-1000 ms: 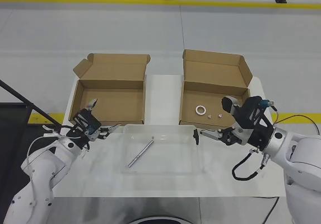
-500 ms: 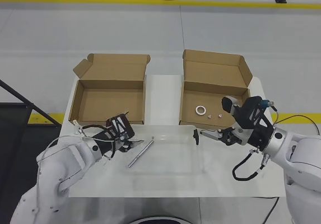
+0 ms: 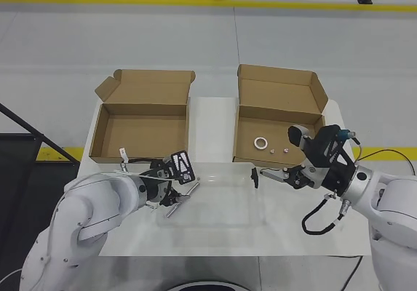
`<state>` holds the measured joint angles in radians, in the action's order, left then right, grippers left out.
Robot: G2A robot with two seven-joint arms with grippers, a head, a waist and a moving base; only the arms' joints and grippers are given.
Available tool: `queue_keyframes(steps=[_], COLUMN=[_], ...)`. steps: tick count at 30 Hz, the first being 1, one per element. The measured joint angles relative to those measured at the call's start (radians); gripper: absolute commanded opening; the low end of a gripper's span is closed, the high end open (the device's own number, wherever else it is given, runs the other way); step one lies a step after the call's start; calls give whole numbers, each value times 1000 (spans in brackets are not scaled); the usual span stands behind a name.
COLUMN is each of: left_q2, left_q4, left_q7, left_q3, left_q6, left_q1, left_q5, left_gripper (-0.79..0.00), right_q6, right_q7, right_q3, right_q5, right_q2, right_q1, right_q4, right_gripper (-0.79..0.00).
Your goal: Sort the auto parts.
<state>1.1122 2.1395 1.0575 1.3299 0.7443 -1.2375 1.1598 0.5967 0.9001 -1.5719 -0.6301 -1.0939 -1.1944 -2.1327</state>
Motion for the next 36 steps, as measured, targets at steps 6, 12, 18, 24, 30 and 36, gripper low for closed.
queue_keyframes(steps=[6, 12, 18, 24, 30, 36], left_q2=[0, 1, 8, 7, -23, -61], left_q4=[0, -15, -25, -24, -46, -132], left_q7=[0, -25, 99, 297, 423, 480], left_q3=[0, -20, -86, -178, -273, -375], left_q6=[0, -53, -165, -276, -404, -461], left_q1=[0, 6, 74, 178, 296, 393], left_q5=[0, 38, -44, -146, -215, -287], left_gripper=[0, 0, 0, 0, 0, 0], right_q6=[0, 0, 0, 0, 0, 0], right_q7=[0, 0, 0, 0, 0, 0], right_q3=[0, 0, 0, 0, 0, 0], right_q5=[0, 0, 0, 0, 0, 0], right_q2=[0, 0, 0, 0, 0, 0], right_q1=[0, 0, 0, 0, 0, 0], right_q4=[0, 0, 0, 0, 0, 0], right_gripper=[0, 0, 0, 0, 0, 0])
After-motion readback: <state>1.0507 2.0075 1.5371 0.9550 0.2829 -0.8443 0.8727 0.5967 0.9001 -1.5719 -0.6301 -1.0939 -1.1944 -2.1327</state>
